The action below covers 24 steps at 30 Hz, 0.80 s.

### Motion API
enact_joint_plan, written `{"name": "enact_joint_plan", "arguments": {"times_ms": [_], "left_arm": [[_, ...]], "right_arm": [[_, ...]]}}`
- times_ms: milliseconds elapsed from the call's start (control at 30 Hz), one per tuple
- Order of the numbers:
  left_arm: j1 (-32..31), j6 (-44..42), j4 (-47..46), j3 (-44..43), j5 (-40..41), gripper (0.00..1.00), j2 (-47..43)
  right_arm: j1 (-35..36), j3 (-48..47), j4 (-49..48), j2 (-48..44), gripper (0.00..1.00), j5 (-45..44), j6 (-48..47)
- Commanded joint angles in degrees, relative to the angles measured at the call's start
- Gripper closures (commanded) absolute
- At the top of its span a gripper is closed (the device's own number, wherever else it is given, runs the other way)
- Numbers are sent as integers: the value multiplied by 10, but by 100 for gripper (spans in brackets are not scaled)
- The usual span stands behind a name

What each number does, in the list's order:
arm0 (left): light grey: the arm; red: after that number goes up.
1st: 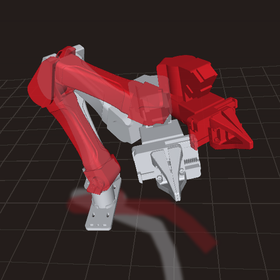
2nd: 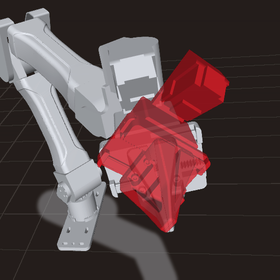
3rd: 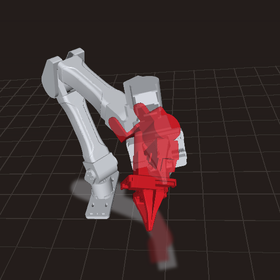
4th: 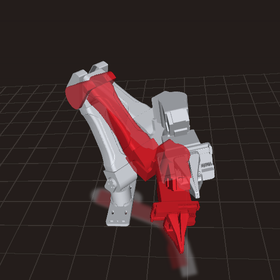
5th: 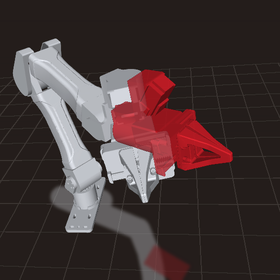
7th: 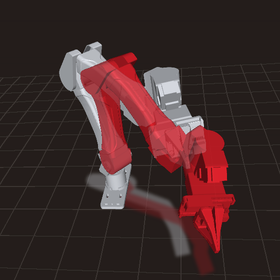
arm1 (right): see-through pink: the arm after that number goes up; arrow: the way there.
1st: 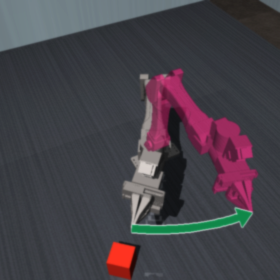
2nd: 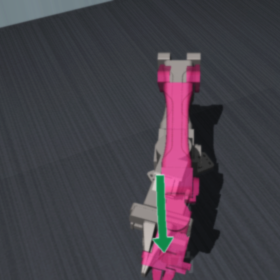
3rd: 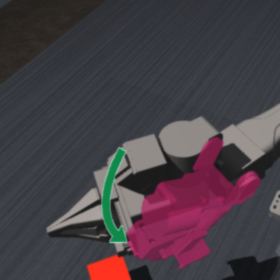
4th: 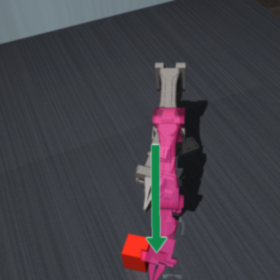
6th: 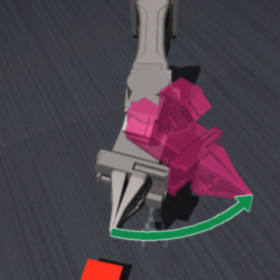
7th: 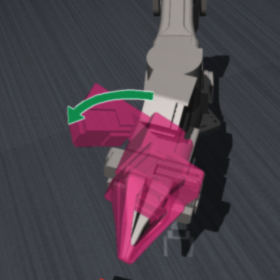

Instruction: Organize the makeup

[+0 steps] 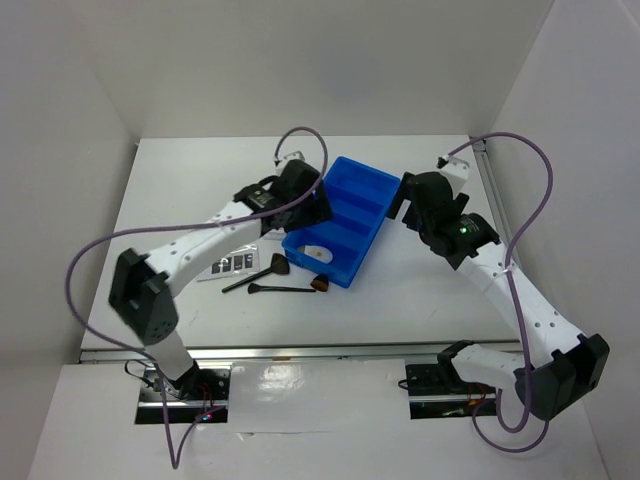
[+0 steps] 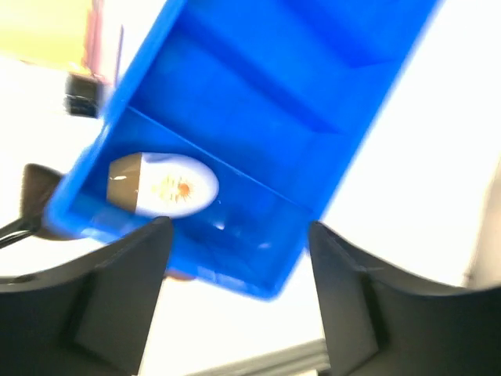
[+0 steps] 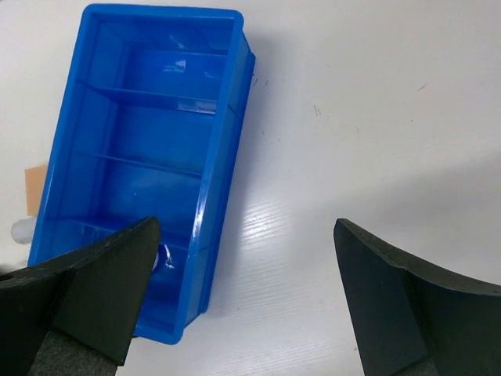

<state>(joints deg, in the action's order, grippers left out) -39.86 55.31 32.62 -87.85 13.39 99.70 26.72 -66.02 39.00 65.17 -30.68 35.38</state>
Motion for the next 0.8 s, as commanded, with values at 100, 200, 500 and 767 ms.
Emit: {"name": "enact_joint_plan", "arguments": {"times_ms": [100,200,500,767], "left_arm": [[37,-92,93,31,43,47,-134],[37,-122,195,58,88,49,-134],[32,-176,96,239,-42,37,-205],[41,-41,154,219,-19,48,-147]], "right_arm": [[-2,-10,-16,43,1,21,-33],[-2,-15,-2,60,1,21,-28],[-2,-20,-33,93,1,47,-38],[-2,-20,-33,98,1,53,-38]]}}
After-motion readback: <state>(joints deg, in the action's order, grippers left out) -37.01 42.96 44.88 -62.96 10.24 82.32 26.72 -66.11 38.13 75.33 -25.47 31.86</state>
